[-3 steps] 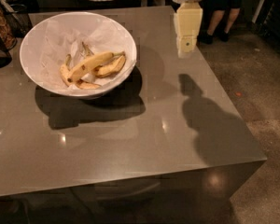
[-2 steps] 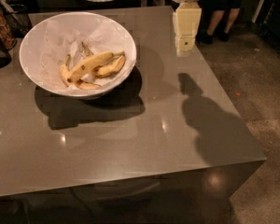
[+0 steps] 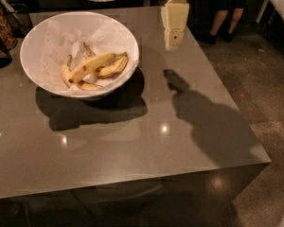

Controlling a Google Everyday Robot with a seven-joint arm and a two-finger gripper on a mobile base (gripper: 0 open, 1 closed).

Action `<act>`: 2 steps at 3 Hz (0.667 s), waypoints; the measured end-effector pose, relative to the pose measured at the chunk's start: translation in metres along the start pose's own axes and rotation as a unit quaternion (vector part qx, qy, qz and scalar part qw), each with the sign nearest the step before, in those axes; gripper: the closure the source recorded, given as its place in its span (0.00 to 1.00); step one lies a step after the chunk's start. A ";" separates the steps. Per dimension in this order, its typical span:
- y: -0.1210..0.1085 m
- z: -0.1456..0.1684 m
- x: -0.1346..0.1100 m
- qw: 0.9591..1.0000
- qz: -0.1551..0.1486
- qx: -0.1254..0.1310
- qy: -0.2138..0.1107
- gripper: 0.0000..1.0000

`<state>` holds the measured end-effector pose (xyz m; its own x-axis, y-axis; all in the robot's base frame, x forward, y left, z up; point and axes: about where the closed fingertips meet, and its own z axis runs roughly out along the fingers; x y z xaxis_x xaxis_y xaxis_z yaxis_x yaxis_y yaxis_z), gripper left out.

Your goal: Pick banana from white bowl

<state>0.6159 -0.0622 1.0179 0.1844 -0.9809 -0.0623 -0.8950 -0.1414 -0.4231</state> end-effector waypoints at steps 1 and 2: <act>-0.012 0.008 -0.020 0.999 -0.031 -0.004 -0.027 0.00; -0.019 0.013 -0.038 0.998 -0.054 -0.003 -0.019 0.00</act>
Offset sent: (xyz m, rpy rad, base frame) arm 0.0144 0.0577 -0.0073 -0.0883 0.0141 0.1407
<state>0.6308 -0.0202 1.0159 0.2942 -0.9544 -0.0505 -0.8717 -0.2463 -0.4237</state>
